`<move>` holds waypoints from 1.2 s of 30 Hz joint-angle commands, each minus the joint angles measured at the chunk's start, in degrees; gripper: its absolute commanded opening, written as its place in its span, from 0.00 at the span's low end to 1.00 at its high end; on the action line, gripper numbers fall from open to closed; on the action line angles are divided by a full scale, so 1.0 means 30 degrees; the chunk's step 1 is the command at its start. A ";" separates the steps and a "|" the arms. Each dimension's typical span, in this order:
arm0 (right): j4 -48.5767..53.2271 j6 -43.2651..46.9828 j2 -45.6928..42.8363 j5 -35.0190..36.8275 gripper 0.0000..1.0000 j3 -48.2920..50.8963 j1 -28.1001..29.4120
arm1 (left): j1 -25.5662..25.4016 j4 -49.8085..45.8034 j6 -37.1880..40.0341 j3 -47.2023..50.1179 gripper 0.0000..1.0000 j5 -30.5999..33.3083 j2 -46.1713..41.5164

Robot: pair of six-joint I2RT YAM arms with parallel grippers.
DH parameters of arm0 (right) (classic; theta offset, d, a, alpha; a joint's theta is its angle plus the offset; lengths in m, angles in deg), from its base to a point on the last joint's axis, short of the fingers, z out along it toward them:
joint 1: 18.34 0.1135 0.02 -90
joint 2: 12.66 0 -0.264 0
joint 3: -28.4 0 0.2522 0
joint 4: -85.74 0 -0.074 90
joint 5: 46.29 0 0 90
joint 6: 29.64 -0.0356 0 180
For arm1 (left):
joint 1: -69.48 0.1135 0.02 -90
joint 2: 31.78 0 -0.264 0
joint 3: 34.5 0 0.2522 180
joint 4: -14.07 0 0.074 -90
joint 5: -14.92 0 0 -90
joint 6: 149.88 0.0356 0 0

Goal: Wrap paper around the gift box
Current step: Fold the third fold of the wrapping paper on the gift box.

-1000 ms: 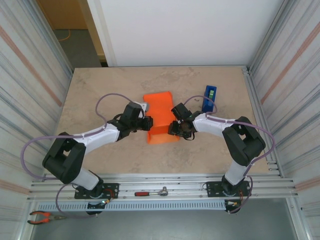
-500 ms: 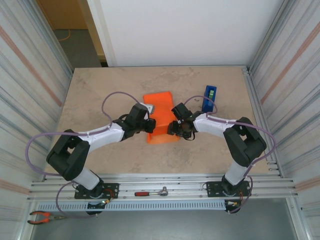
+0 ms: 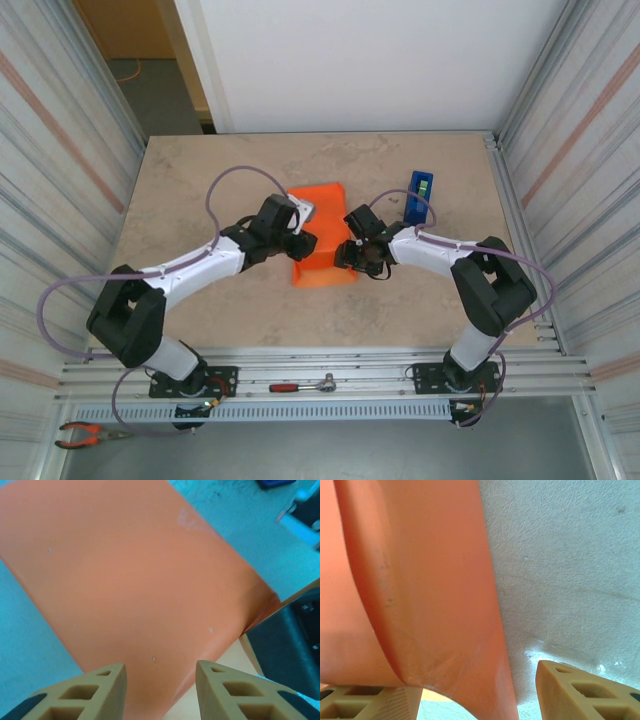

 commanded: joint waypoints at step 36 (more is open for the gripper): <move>0.0562 0.0007 -0.1049 -0.0232 0.61 0.0381 0.0026 | -0.1381 0.5146 -0.4575 0.5022 0.25 0.4273 0.1223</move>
